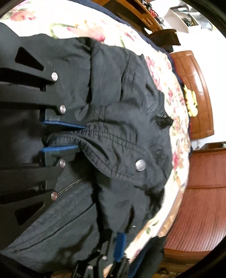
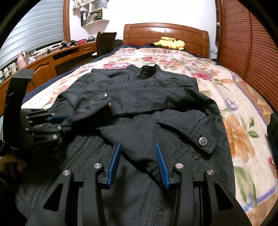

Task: Fold large clothes

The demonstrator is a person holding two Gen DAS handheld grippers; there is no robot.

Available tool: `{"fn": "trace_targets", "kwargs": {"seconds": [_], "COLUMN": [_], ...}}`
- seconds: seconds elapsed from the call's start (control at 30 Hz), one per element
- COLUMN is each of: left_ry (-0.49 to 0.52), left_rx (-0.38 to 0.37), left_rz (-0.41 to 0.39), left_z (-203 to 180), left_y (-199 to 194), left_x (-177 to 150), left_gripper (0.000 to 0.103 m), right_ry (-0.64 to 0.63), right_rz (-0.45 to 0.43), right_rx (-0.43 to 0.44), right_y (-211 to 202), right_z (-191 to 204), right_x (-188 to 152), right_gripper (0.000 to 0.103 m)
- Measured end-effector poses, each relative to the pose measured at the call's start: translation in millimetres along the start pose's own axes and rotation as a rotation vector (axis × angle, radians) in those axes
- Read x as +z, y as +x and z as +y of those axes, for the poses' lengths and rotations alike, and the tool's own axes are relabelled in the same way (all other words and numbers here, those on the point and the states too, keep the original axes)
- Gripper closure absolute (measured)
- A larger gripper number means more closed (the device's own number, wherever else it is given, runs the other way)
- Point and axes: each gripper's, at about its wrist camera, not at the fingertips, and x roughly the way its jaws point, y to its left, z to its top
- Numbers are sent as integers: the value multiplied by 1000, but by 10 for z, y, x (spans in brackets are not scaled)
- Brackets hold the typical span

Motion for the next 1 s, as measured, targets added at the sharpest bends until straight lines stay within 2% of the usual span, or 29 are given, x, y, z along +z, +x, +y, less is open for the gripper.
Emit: {"fn": "trace_targets", "kwargs": {"seconds": [0.2,0.5,0.77,0.8,0.87,0.9,1.0], "left_ry": [-104,-151,-150,-148,-150,-157,-169], "left_rx": [77,140,122,120,126,123,92], "left_rz": [-102,-58,-53,-51,-48,-51,-47], "left_z": [385,754,787,788,806,821,844], "left_y": [-307,-433,-513,-513,-507,-511,-519], "left_x": [23,-258,-342,-346,-346,-351,-381], "left_gripper": [89,88,88,86,67,61,55], "right_ry": [2,-12,-29,-28,-22,-20,-19], "right_rz": [-8,-5,-5,-6,-7,-8,-9], "right_rx": [2,-4,-6,-4,-2,-1,2], "right_y": [-23,-6,0,-5,-11,-13,-20], "right_z": [-29,-34,-77,-88,-114,-125,-153], "right_x": [-19,-18,-18,-19,-20,-20,-28], "right_gripper": [60,60,60,60,60,60,60]}}
